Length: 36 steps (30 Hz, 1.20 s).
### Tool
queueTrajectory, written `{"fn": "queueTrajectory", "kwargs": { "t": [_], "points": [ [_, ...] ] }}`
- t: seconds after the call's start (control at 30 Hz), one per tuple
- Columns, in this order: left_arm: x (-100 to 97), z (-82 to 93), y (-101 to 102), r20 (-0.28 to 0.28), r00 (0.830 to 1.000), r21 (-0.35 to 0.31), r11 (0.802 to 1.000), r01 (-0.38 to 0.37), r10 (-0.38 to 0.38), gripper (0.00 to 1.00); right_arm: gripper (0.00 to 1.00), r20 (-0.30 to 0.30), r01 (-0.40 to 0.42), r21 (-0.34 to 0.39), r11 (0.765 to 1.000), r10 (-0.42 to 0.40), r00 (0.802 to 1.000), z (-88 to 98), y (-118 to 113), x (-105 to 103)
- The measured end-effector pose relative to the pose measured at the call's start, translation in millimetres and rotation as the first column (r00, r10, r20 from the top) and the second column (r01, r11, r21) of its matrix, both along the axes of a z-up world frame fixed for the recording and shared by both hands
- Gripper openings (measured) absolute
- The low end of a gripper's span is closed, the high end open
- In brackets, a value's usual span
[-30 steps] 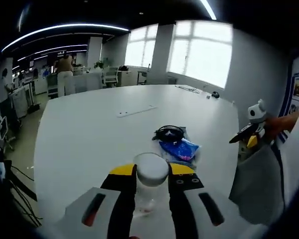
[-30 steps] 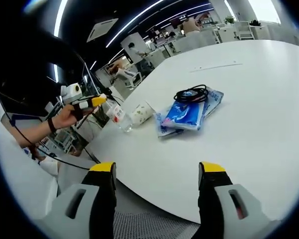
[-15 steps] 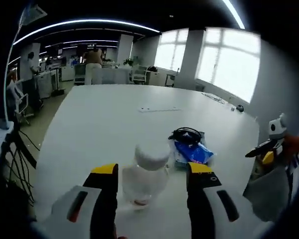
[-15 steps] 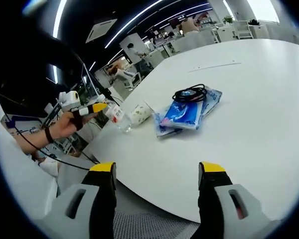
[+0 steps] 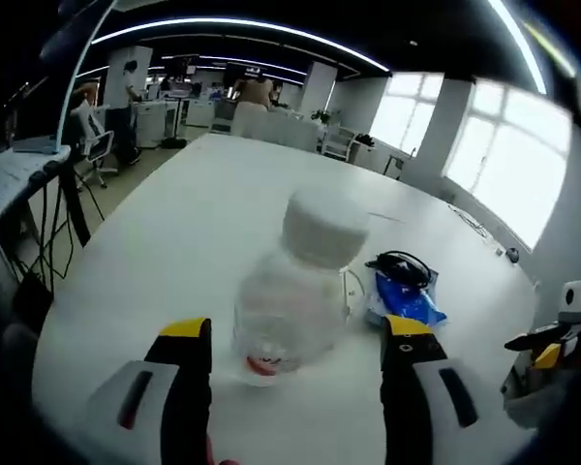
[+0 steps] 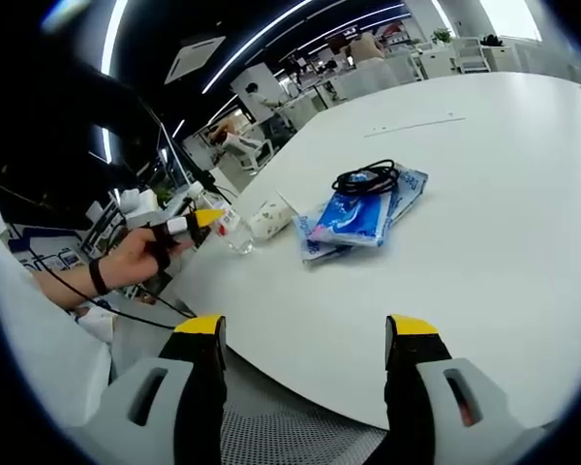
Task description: Arrange the tabletop items into an orderly group along one side of the table until the central work area is clear of visible clutter.
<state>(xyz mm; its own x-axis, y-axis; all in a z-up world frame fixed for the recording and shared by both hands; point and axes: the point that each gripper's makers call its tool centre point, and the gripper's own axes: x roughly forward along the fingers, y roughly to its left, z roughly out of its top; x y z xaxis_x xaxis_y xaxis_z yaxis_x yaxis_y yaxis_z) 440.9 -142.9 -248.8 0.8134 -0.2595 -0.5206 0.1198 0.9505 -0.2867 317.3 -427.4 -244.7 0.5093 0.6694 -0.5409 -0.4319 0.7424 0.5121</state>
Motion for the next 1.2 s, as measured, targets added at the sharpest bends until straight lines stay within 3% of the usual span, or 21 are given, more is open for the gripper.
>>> {"fn": "queueTrajectory", "kwargs": {
  "t": [0.2,0.53,0.63,0.87,1.2],
  "points": [
    [6.9,-7.5,-4.3,-0.019,0.998,-0.016,0.998,-0.067,0.066,0.77,0.65,-0.013,-0.011,-0.010,1.000,0.011,1.000,-2.8,-1.7,-4.4],
    [14.2,-14.7,5.1,-0.017,0.993,0.015,0.993,-0.121,0.121,0.63,0.65,-0.024,-0.009,-0.024,1.000,0.008,1.000,-2.1,-8.3,-4.1],
    [17.7,-9.1,6.8,0.025,0.995,0.050,0.994,-0.093,0.092,0.49,0.65,-0.027,-0.012,-0.031,0.999,0.011,1.000,-3.3,-9.2,-3.1],
    [16.7,-10.2,16.0,0.016,0.996,0.059,0.994,-0.090,0.090,0.44,0.65,-0.030,-0.020,-0.032,0.999,0.019,0.999,-3.8,-3.1,1.4],
    [15.8,-8.9,13.4,0.040,0.999,0.131,0.991,-0.002,-0.004,0.41,0.65,-0.034,-0.041,-0.034,0.999,0.040,0.999,-4.9,5.2,4.3]
  ]
}}
